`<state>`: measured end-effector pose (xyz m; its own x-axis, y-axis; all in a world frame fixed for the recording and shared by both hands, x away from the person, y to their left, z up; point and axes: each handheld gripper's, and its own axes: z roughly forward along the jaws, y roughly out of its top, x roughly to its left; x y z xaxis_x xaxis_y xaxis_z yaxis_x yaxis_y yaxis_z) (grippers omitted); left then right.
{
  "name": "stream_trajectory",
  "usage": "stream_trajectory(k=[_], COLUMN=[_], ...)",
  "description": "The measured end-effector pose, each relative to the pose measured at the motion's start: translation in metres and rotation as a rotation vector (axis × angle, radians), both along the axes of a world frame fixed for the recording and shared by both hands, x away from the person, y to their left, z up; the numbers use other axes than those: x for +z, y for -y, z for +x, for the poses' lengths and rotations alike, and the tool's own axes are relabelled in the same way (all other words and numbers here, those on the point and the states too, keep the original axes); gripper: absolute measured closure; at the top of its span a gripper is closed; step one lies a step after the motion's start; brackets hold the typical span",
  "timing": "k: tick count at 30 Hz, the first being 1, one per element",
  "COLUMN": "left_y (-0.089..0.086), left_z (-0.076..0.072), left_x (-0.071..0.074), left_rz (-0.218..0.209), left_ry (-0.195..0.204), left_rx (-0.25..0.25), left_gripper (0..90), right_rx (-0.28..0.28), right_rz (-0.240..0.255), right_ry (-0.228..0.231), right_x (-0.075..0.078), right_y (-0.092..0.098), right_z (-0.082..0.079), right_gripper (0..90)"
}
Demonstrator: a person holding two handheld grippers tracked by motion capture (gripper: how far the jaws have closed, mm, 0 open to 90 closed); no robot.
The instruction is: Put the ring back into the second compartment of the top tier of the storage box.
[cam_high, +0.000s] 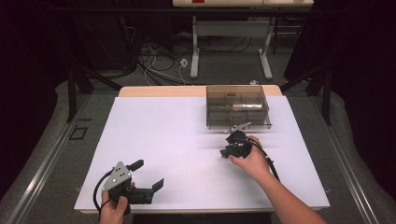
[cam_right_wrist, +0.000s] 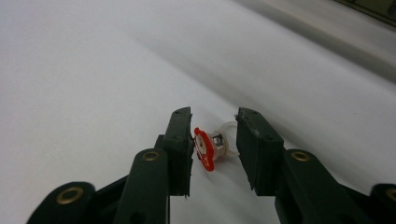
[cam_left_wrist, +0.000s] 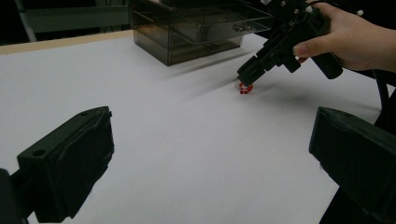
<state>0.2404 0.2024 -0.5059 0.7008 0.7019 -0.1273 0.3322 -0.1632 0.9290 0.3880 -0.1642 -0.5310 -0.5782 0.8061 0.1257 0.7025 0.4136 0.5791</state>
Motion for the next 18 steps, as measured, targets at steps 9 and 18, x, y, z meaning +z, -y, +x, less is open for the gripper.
stream_trajectory(k=[9, 18], left_y=[0.000, 0.000], left_z=[0.001, 0.001], left_x=[0.000, 0.000], left_rz=[-0.001, 0.001], left_ry=[0.001, 0.000], left_rx=[0.002, 0.001], left_gripper=[0.0, 0.0], right_rx=[-0.004, 0.001], right_rz=[0.022, 0.007], right_ry=[0.002, -0.017], right_x=[-0.008, -0.011], right_y=[0.000, -0.002], right_z=[0.000, 0.002], right_gripper=[66.6, 68.8])
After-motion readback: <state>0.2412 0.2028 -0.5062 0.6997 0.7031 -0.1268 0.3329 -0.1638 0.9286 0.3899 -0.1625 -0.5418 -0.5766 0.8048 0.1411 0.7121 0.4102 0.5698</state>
